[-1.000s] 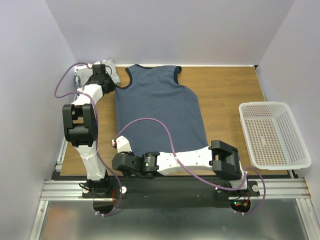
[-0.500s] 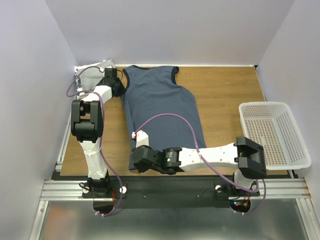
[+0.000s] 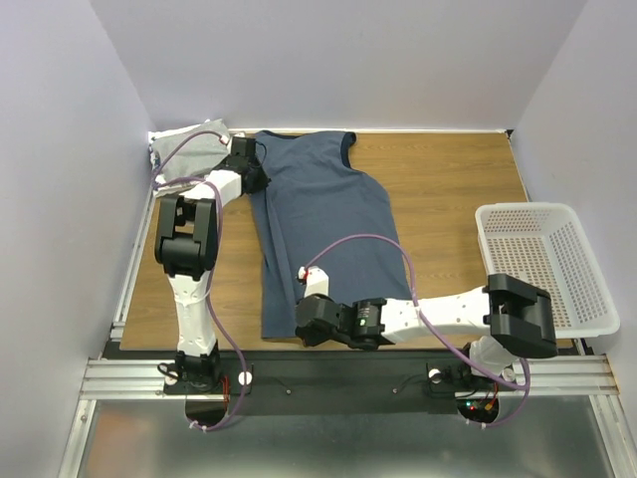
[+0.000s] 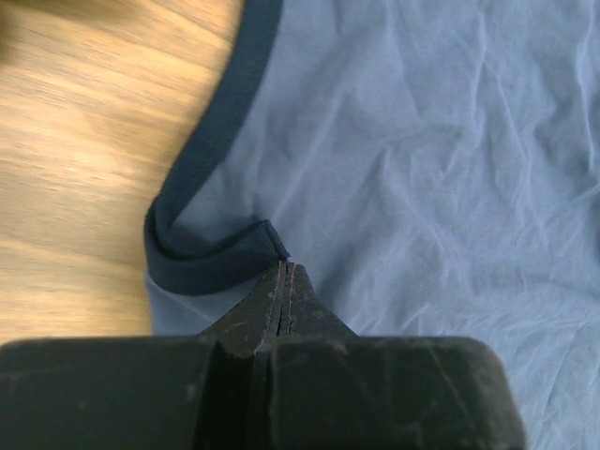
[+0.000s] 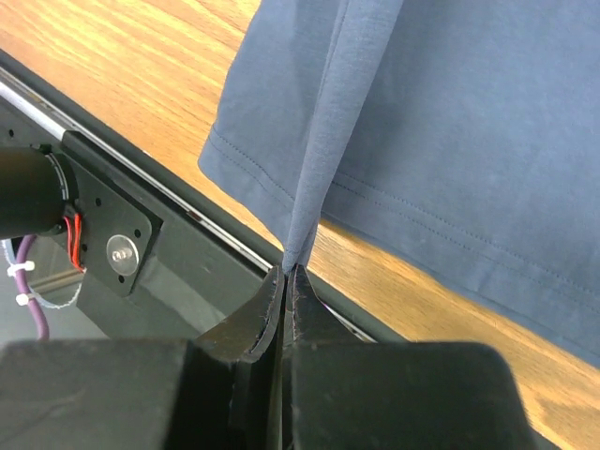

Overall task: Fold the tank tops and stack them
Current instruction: Fold the tank top

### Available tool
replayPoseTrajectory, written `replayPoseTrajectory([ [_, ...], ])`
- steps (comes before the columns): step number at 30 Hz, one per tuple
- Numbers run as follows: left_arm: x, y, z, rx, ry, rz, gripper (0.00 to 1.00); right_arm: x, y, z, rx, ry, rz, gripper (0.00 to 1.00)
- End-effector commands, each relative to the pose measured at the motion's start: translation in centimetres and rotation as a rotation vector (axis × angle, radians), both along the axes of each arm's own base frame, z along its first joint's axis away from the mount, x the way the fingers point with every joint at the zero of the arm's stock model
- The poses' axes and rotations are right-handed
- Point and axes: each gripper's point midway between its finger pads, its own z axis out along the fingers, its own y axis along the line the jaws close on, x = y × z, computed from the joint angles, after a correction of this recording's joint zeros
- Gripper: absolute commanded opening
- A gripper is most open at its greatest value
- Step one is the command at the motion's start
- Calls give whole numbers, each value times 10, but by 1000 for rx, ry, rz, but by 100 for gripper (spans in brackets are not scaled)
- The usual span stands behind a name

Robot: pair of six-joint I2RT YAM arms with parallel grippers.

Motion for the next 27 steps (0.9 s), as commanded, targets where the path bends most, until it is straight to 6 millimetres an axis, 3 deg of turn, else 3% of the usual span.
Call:
replayPoseTrajectory([
  [1,31,-11,46,15,-155,7,0,-8,9,21,109,36,-8,0],
  [14,33,-55,53,20,-182,-66,0,-8,-8,6,119,59,-72,0],
  [27,25,-75,30,33,-139,-101,0,-6,-26,-10,104,65,-118,2],
])
